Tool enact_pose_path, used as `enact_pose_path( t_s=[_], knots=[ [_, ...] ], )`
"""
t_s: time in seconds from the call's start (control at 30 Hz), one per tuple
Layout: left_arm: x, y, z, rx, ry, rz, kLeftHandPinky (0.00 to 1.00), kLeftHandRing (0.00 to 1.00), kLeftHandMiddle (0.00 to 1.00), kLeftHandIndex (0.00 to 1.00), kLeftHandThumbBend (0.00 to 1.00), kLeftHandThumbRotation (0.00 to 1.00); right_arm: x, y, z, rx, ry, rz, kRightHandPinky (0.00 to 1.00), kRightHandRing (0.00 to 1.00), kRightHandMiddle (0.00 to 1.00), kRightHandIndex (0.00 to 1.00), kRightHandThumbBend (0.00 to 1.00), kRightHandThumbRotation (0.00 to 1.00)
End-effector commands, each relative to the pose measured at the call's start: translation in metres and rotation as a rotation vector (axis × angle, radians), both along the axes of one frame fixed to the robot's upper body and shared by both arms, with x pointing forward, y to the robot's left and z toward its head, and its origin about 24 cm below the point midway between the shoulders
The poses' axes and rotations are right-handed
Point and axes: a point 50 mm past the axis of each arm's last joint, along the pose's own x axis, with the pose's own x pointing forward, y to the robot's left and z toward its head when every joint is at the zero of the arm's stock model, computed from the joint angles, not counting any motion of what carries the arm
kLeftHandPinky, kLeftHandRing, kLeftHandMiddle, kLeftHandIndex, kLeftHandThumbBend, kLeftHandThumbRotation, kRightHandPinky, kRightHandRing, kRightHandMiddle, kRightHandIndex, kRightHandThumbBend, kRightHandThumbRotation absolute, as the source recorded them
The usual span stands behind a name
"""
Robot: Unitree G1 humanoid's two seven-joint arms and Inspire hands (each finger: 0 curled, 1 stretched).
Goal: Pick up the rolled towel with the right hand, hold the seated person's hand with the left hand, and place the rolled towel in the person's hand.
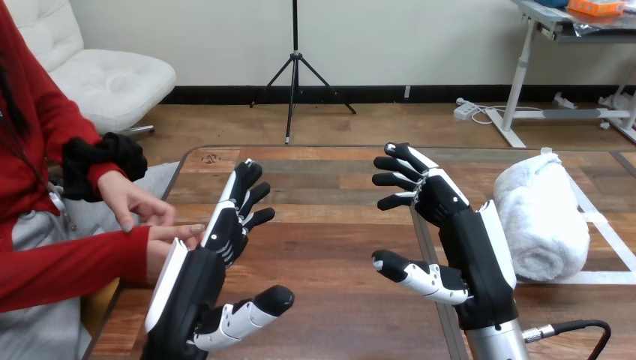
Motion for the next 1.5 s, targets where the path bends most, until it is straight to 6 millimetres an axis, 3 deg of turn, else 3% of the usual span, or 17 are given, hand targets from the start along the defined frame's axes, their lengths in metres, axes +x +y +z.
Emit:
enact_pose_path(
  t_s=[0.0, 1.47],
  knots=[
    [0.0095, 0.0005, 0.0146, 0.001, -0.085, -0.003, 0.84, 0.94, 0.98, 1.0, 1.0, 0.73, 0.0097, 0.0032, 0.0136, 0.002, -0.062, 0.018, 0.61, 0.75, 0.8, 0.85, 0.99, 0.6],
    [0.0126, -0.0007, 0.0159, 0.0, -0.09, -0.003, 0.84, 0.94, 0.98, 1.0, 1.0, 0.71, 0.0092, 0.0023, 0.0105, 0.006, -0.058, 0.005, 0.62, 0.75, 0.81, 0.85, 0.99, 0.63]
  ],
)
